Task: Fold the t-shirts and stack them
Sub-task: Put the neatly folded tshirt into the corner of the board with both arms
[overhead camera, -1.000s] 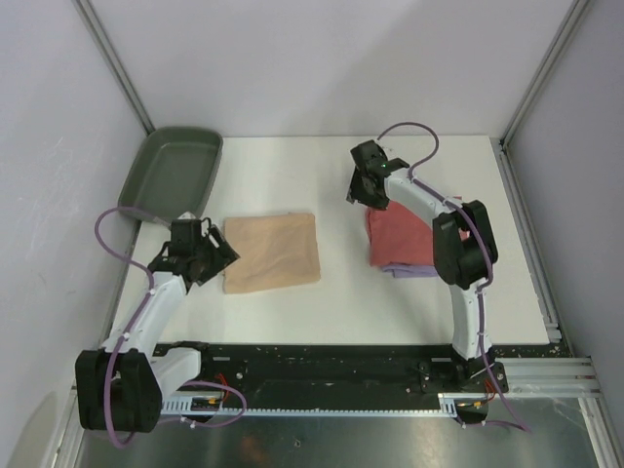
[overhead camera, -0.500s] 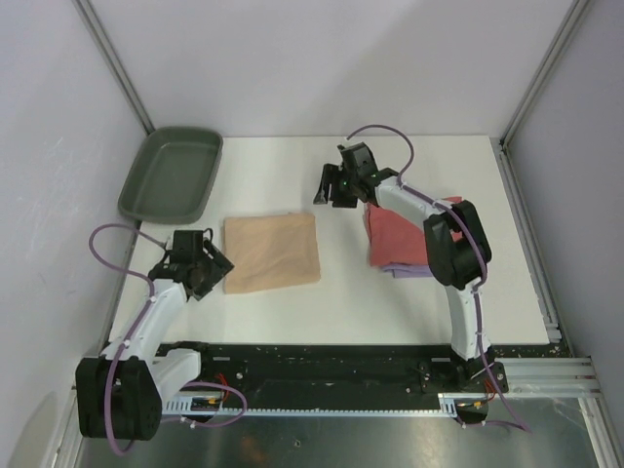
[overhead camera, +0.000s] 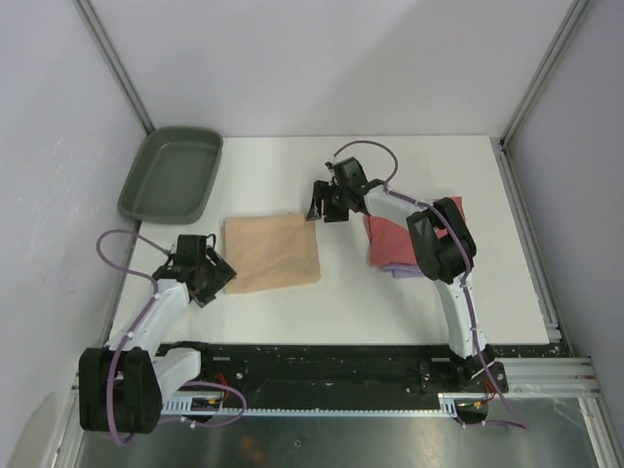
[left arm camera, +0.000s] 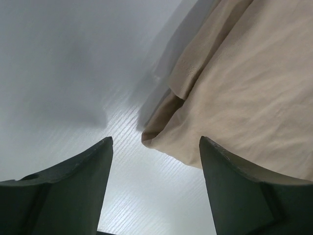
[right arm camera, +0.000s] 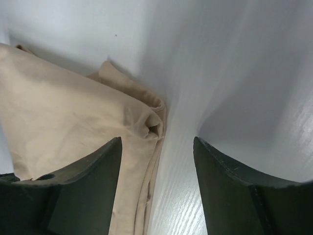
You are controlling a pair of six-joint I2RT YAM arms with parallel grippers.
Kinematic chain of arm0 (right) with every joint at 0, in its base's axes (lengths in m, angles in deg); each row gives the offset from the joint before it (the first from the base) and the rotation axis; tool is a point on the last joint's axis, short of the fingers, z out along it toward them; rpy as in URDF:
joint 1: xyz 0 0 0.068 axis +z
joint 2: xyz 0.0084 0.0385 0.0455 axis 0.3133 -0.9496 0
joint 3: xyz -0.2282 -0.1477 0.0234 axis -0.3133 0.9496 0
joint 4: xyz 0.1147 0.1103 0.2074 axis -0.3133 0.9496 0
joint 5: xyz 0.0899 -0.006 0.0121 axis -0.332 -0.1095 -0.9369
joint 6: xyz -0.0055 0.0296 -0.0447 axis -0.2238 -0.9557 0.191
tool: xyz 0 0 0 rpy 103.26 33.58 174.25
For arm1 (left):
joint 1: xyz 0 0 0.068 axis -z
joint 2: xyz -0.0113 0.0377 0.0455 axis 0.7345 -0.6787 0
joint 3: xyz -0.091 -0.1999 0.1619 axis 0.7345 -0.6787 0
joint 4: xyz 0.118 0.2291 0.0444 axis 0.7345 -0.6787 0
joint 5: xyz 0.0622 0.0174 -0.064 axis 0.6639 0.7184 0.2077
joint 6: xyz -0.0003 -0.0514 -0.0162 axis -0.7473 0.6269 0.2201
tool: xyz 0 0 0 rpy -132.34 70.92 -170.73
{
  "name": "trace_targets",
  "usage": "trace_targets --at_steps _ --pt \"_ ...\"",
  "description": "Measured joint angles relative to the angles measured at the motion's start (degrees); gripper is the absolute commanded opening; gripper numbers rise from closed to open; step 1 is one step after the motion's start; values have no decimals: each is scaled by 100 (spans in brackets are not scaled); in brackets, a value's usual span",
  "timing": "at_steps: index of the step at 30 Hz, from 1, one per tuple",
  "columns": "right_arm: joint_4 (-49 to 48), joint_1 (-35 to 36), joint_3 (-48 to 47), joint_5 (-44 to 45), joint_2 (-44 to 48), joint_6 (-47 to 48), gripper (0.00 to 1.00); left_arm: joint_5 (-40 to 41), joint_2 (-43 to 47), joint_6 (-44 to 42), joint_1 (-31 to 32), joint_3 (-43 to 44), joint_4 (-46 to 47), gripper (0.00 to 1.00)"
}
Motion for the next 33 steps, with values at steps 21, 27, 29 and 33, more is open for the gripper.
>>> trace_targets --at_steps 21,27,29,33 --pt "35 426 -527 339 -415 -17 53 -310 -629 26 0 -138 549 44" --pt "157 472 -527 555 -415 -68 21 -337 -809 50 0 -131 776 11" --pt "240 503 -527 634 -415 -114 11 -356 -800 33 4 -127 791 3" --pt "334 557 -553 813 -407 -166 1 -487 -590 -50 17 -101 756 0"
